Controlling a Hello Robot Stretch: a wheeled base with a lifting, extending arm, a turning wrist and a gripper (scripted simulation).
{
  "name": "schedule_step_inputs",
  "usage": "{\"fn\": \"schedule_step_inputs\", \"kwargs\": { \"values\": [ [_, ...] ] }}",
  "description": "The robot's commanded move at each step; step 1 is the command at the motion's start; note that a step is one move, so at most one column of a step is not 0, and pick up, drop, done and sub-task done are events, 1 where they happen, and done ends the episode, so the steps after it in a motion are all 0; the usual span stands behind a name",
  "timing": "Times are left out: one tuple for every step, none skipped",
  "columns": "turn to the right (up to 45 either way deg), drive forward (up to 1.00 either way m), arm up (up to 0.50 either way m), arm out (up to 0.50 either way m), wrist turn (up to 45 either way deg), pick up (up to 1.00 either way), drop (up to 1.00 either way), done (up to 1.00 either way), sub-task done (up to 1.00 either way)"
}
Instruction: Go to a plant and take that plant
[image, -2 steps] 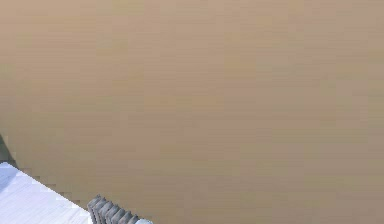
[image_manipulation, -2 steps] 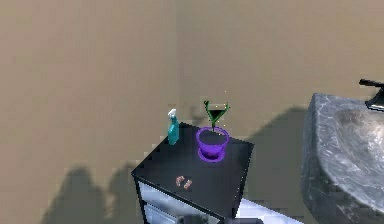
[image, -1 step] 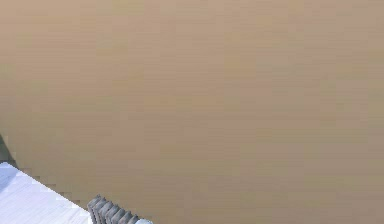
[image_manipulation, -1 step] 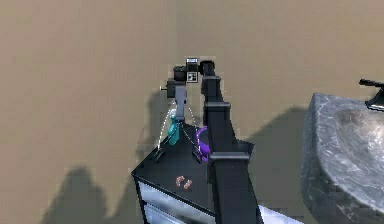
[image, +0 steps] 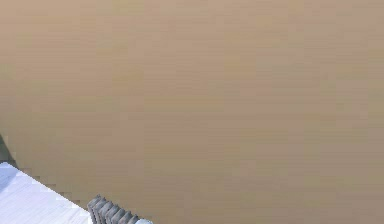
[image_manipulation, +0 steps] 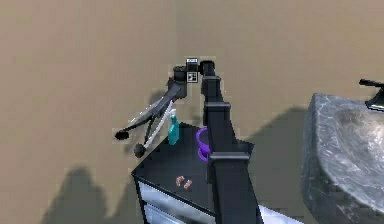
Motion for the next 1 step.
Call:
{"fn": "schedule_step_inputs", "kwargs": {
  "values": [
    [0.0,0.00,0.00,0.00,45.0,0.00,0.00,0.00,0.00]
  ]
}}
